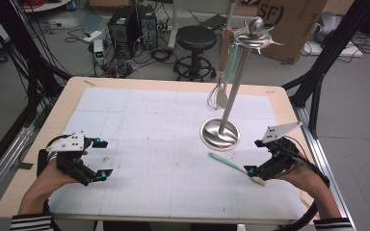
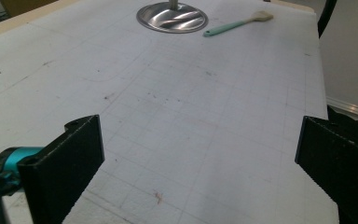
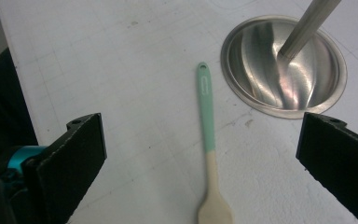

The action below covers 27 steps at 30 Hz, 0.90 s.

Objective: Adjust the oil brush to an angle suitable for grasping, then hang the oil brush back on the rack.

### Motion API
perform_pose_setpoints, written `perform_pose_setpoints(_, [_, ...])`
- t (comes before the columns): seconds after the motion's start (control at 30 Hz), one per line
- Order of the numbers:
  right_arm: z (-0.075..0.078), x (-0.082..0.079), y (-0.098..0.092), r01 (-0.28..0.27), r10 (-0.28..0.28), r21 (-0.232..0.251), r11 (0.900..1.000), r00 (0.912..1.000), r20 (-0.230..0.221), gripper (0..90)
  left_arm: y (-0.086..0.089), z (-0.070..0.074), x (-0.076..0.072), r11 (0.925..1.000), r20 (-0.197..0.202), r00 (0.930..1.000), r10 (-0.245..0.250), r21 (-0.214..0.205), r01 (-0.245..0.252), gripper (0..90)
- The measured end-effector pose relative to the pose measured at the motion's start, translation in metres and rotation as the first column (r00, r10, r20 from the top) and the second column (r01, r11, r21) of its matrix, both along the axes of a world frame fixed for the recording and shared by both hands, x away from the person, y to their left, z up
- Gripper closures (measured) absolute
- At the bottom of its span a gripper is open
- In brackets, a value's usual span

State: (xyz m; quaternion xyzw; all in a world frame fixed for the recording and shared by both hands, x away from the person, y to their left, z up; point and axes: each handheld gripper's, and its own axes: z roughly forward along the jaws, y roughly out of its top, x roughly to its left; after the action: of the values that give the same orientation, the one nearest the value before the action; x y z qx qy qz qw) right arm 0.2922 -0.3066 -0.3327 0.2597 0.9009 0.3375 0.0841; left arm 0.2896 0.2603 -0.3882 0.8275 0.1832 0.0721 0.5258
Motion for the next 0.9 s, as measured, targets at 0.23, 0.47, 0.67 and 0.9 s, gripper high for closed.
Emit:
perform_pose_setpoints(0.23, [-0.002, 0.004, 0.003, 0.003, -0.004, -0.038, 0.9993, 0.9999, -0.015, 0.0, -0.001, 0.000, 0.000, 1.0000, 0.002, 1.0000, -0.004, 0.001, 0.004, 1.7])
perform_pose_setpoints(0.47, [-0.007, 0.007, 0.008, 0.009, -0.012, -0.081, 0.9967, 0.9994, -0.032, 0.0, 0.000, 0.000, 0.001, 1.0000, -0.001, 1.0000, -0.005, -0.002, 0.005, 1.7])
perform_pose_setpoints(0.67, [-0.014, 0.011, 0.009, 0.017, -0.022, -0.126, 0.9919, 0.9990, -0.039, 0.0, 0.001, 0.000, 0.001, 1.0000, 0.001, 1.0000, 0.000, -0.005, 0.000, 1.7])
perform_pose_setpoints(0.9, [-0.025, 0.014, 0.013, 0.024, -0.035, -0.179, 0.9835, 0.9977, -0.058, 0.0, 0.000, 0.000, 0.000, 1.0000, 0.000, 1.0000, -0.001, -0.004, 0.001, 1.7])
